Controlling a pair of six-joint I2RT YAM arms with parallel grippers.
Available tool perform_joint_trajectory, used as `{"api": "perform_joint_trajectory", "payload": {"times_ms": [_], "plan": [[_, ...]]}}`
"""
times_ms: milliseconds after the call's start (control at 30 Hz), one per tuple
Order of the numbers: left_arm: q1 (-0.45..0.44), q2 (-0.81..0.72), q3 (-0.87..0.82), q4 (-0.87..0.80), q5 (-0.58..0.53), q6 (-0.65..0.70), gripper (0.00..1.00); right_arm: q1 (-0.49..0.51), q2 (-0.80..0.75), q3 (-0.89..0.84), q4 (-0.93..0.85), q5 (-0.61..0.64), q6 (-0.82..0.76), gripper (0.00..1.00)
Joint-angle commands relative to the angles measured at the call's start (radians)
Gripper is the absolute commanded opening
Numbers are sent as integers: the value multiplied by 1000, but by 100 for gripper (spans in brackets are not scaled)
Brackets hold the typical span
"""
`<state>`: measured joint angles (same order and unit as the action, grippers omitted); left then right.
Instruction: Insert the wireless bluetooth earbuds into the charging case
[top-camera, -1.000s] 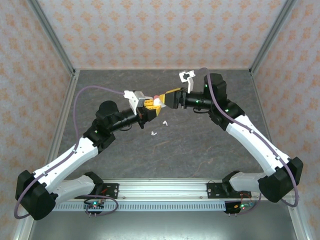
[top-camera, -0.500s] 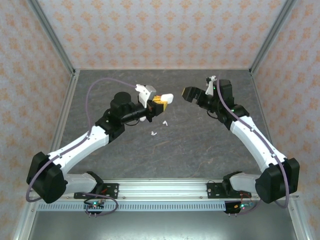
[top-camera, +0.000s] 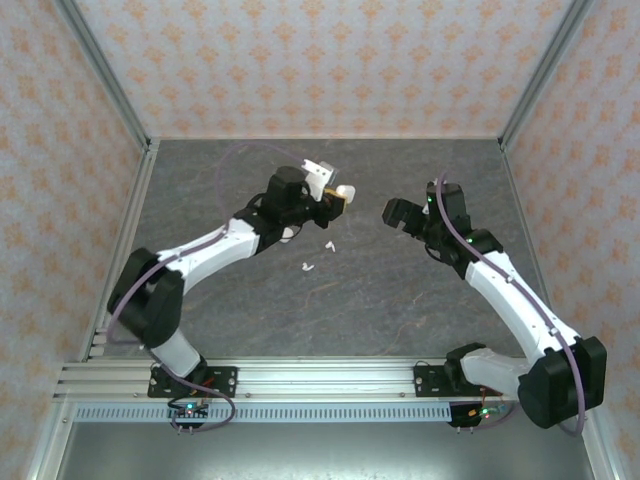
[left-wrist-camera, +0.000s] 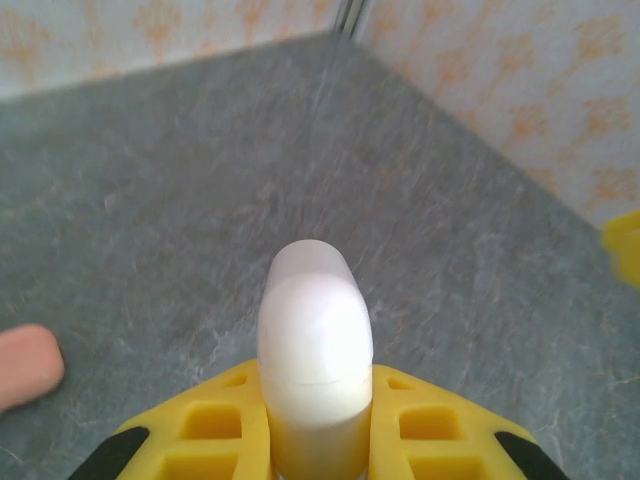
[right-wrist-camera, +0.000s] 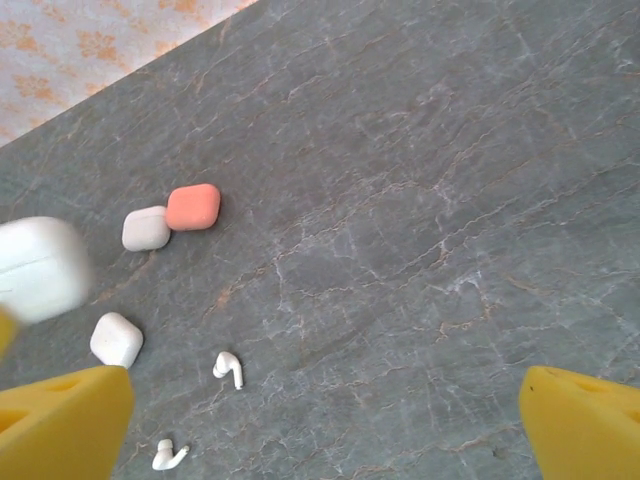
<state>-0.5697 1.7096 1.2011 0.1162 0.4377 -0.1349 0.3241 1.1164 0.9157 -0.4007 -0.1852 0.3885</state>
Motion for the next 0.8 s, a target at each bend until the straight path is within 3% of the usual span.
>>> {"api": "perform_joint_trajectory", "payload": {"times_ms": [0,333,767], "plan": [[-6,89,92,-66,38,-38,0,-2,-36,-25,-20,61,-15,99],[-6,364,260,-96,107,-111,9,-1,-79,-69,-33,78,-4,99],[7,541,454,-141,30,-153,9,0,-93,-78,-43,75,-1,99]]}}
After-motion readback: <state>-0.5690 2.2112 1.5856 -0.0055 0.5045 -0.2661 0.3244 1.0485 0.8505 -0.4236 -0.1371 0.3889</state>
